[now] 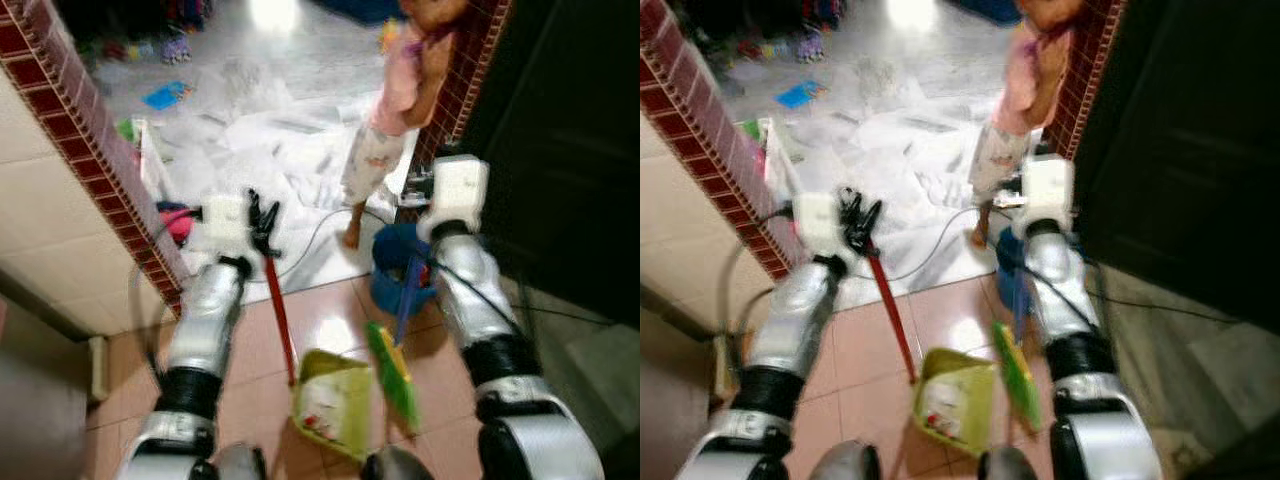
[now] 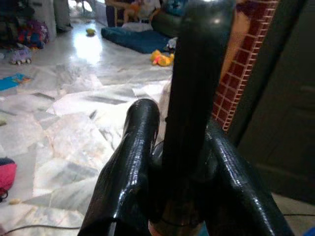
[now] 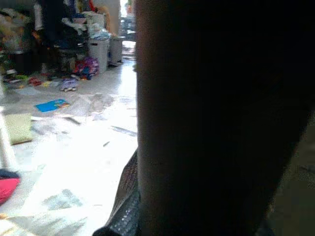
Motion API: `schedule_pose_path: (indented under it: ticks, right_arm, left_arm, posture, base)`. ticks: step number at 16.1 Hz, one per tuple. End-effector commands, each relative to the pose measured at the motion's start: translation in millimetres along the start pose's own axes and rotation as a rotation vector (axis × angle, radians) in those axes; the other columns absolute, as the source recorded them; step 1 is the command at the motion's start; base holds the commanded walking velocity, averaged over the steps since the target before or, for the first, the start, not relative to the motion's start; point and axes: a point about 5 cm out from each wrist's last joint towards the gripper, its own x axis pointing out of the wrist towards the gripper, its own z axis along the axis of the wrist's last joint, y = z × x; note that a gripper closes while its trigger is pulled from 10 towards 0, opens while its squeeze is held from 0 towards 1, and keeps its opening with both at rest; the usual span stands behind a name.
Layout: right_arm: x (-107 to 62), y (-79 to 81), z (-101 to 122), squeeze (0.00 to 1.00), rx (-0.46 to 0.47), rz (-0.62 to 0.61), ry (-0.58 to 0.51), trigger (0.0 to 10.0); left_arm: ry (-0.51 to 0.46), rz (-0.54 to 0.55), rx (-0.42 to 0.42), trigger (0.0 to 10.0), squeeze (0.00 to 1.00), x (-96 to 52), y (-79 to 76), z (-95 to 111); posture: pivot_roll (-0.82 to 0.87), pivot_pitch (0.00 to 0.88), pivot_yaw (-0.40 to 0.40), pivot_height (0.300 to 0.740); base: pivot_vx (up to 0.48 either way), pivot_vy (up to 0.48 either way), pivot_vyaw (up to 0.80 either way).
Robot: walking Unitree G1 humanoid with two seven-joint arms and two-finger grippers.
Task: Sweep floor
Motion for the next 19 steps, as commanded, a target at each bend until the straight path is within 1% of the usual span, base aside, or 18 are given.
schedule_pose_path:
  ticks: [1, 2, 5, 8, 9, 11, 12, 16, 19]
  right_arm:
    - [3.6, 5.6, 11, 0.00, -0.025, 0.030, -0.047, 10.0]
    - [3.2, 6.9, 11, 0.00, -0.028, 0.037, -0.052, 10.0]
    - [3.8, 8.3, 12, 0.00, -0.016, 0.046, -0.054, 10.0]
    - [3.0, 12.0, 14, 0.00, -0.014, 0.085, -0.073, 10.0]
    - [2.8, 12.9, 16, 0.00, -0.010, 0.090, -0.082, 10.0]
    - [2.9, 12.7, 17, 0.00, -0.007, 0.094, -0.086, 10.0]
    - [2.6, 11.2, 16, 0.00, -0.005, 0.091, -0.081, 10.0]
    - [0.7, 8.1, 10, 0.00, -0.025, 0.087, -0.057, 10.0]
    - [-1.3, 5.0, 7, 0.00, -0.031, 0.077, -0.045, 10.0]
  left_arm:
    - [-0.086, 0.039, -0.014, 10.0, 0.00, 4.7, 6.1, 19]
    - [-0.091, 0.060, -0.017, 10.0, 0.00, 4.4, 9.2, 20]
    - [-0.100, 0.120, 0.010, 10.0, 0.00, 4.0, 17.5, 22]
    - [-0.116, 0.184, 0.033, 10.0, 0.00, 3.6, 25.4, 25]
    - [-0.146, 0.221, 0.045, 10.0, 0.00, 2.9, 30.2, 29]
    - [-0.168, 0.267, 0.031, 10.0, 0.00, 2.7, 36.2, 38]
    - [-0.208, 0.298, 0.034, 10.0, 0.00, 1.5, 40.9, 49]
    - [-0.276, 0.335, 0.030, 10.0, 0.00, 1.2, 48.9, 68]
    - [-0.284, 0.343, 0.025, 10.0, 0.00, 1.7, 49.0, 70]
  posture:
    - [-0.04, 0.000, 0.034, 0.740]
    - [-0.04, 0.000, 0.034, 0.740]
    - [-0.04, 0.000, 0.033, 0.740]
    - [-0.04, 0.000, 0.033, 0.740]
    - [-0.04, 0.000, 0.033, 0.740]
    - [-0.04, 0.000, 0.033, 0.740]
    - [-0.04, 0.000, 0.033, 0.740]
    - [-0.04, 0.000, 0.030, 0.740]
    - [-0.04, 0.000, 0.028, 0.740]
  base:
    - [0.000, 0.000, 0.00]
    - [0.000, 0.000, 0.00]
    - [0.000, 0.000, 0.00]
    - [0.000, 0.000, 0.00]
    - [0.000, 0.000, 0.00]
    - [0.000, 0.000, 0.00]
    - [0.000, 0.000, 0.00]
    - [0.000, 0.000, 0.00]
    - [0.000, 0.000, 0.00]
